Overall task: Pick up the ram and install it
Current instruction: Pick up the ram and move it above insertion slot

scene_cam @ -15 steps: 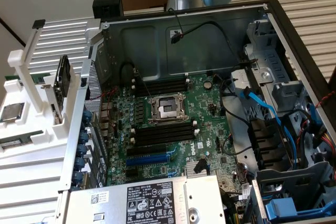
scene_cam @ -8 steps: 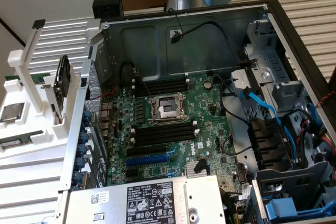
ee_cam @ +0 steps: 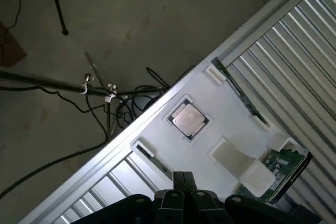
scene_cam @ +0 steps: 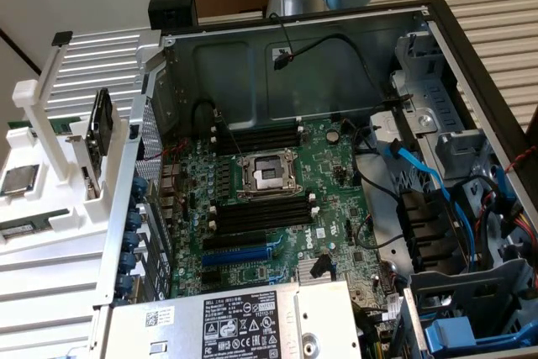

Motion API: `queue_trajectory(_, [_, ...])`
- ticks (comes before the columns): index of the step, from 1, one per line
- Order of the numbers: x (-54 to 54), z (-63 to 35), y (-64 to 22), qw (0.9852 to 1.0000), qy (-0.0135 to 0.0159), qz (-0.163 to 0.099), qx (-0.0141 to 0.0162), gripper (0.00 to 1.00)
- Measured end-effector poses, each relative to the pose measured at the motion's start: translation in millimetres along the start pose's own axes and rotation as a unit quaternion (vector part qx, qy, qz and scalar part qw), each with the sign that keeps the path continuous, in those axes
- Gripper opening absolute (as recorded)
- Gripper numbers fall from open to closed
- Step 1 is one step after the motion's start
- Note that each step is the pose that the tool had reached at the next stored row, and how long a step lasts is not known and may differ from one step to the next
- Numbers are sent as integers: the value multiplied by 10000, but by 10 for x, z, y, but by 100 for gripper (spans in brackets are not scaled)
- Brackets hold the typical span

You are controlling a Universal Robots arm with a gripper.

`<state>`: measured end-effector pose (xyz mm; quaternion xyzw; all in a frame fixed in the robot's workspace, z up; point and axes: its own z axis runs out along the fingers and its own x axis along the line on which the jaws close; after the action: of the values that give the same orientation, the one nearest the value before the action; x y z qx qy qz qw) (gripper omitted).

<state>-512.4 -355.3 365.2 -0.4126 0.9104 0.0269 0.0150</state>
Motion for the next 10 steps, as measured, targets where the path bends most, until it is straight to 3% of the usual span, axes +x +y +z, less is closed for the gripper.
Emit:
queue_trajectory(4, [0, 11, -1, 9993, 14, -365, -18, 10])
queue_trajectory(5, [1, 22, -1, 9973, 27, -732, -36, 10])
queue_trajectory(10, [2, 32, -1, 9929, 43, -1184, -59, 10])
